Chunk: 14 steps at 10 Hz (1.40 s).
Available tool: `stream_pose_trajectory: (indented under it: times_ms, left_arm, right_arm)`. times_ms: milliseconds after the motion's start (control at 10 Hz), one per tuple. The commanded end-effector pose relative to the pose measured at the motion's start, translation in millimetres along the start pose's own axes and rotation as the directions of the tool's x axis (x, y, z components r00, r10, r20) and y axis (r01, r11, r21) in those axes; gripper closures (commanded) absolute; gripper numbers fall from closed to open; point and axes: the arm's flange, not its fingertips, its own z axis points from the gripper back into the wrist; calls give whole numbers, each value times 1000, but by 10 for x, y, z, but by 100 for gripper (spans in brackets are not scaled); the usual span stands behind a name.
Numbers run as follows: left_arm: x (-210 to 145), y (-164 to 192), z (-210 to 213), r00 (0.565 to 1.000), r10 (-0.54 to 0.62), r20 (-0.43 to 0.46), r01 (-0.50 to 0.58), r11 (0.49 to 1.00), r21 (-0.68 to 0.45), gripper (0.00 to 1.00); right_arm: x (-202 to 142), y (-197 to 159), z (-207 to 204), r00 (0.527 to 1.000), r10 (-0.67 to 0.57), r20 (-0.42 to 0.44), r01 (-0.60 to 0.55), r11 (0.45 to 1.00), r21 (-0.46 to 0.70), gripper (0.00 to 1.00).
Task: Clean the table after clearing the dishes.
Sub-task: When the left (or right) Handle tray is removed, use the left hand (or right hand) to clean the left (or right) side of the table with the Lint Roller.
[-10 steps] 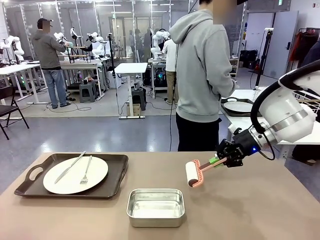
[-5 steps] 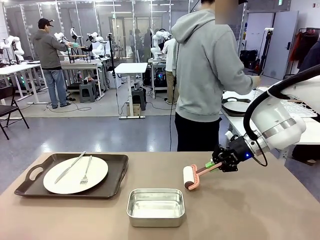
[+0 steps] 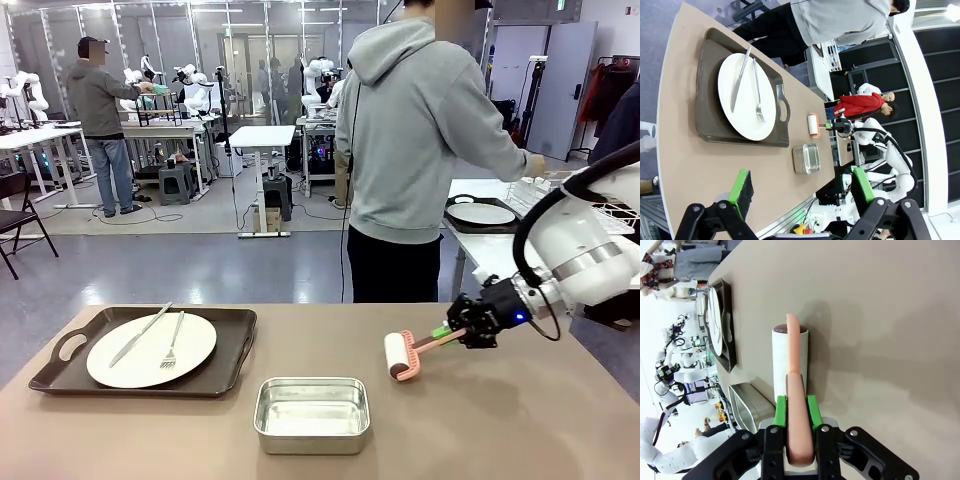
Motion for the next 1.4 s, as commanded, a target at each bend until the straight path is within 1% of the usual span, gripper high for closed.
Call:
stream_pose_trajectory:
  times_ms: [0, 200, 300, 600, 900, 1100, 1300]
  left_arm:
    - [-11, -31, 43, 1000, -8, -11, 8, 1000, -2, 0]
    - [-11, -31, 43, 1000, -8, -11, 8, 1000, -2, 0]
    - [-11, -31, 43, 1000, -8, -11, 8, 1000, -2, 0]
    - [-11, -31, 43, 1000, -8, -11, 8, 1000, -2, 0]
    - [-11, -31, 43, 1000, -8, -11, 8, 1000, -2, 0]
    - [-11, -31, 43, 1000, -8, -11, 8, 1000, -2, 0]
    - [-11, -31, 43, 1000, -8, -11, 8, 1000, -2, 0]
  right_arm:
    - [72, -448, 281, 1000, 9, 8, -9, 999, -46, 79]
    - [104, -639, 619, 999, 35, -21, -36, 998, -50, 79]
    - [123, -778, 796, 999, 34, -40, -38, 993, -109, 79]
    - [177, -1135, 1360, 1000, -3, 20, 6, 988, -152, 79]
    - [101, -1371, 1776, 998, -41, 44, 51, 969, -242, 79]
    - [17, -1368, 1966, 997, -70, 33, 76, 960, -269, 79]
    - [-46, -1244, 2088, 997, -71, 29, 77, 933, -350, 79]
